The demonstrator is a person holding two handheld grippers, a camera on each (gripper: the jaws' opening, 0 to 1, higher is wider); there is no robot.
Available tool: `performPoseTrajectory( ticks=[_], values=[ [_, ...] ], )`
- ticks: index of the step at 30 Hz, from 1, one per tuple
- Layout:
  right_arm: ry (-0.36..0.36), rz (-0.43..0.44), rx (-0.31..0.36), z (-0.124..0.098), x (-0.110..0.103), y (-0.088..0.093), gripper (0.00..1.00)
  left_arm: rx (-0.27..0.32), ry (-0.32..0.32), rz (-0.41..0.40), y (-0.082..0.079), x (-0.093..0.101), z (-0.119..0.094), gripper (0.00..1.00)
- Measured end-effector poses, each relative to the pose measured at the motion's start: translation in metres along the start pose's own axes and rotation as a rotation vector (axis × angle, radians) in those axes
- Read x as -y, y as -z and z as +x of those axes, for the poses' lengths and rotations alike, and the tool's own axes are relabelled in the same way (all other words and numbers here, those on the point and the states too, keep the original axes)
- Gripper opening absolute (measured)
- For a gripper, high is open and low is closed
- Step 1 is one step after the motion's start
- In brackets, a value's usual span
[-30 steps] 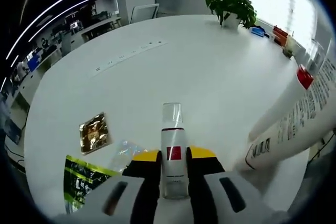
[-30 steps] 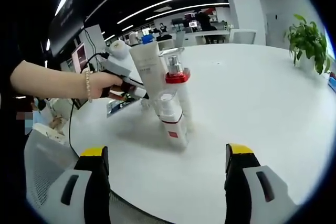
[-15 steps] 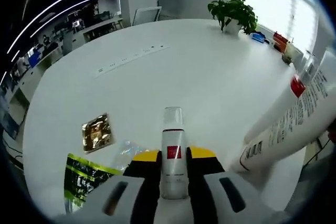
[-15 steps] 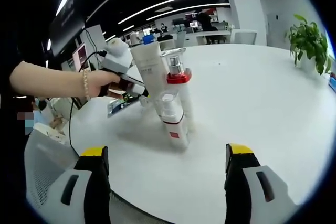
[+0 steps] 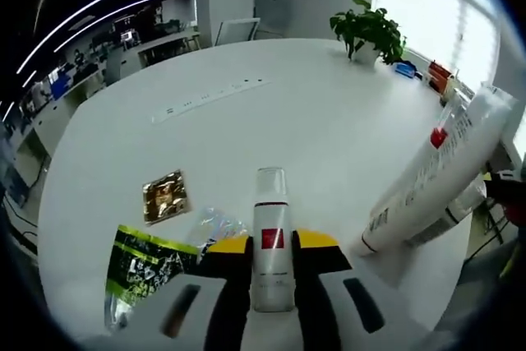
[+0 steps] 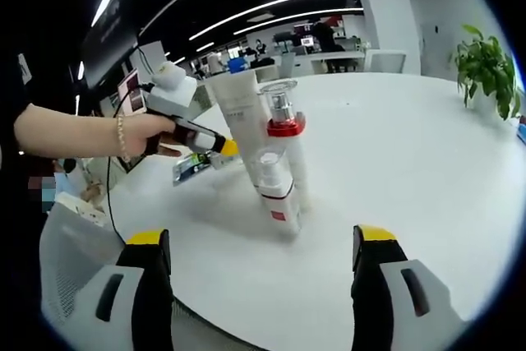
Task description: Arrange the skincare products in the storage area until every visible bottle or jar stands upright without overlapping.
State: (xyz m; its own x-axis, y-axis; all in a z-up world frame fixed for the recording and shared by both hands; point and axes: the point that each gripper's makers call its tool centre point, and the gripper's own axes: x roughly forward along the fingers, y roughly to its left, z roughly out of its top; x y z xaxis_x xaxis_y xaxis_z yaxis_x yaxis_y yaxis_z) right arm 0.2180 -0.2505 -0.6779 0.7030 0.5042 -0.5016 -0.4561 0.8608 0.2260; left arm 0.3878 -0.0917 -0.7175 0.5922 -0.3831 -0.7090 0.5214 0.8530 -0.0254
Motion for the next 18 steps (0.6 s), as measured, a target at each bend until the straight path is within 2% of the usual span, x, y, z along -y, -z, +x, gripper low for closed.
performPoseTrajectory(
  ticks=[13,18],
  values=[
    [-0.024,0.023,0.020,0.000,-0.002,-0.003,0.91,0.041,0.000,-0.012,0.004,0.001,-0.031,0.18],
    [-0.036,0.015,0.016,0.001,-0.005,-0.004,0.90,0.078,-0.007,-0.009,0.005,0.004,-0.047,0.18]
  ],
)
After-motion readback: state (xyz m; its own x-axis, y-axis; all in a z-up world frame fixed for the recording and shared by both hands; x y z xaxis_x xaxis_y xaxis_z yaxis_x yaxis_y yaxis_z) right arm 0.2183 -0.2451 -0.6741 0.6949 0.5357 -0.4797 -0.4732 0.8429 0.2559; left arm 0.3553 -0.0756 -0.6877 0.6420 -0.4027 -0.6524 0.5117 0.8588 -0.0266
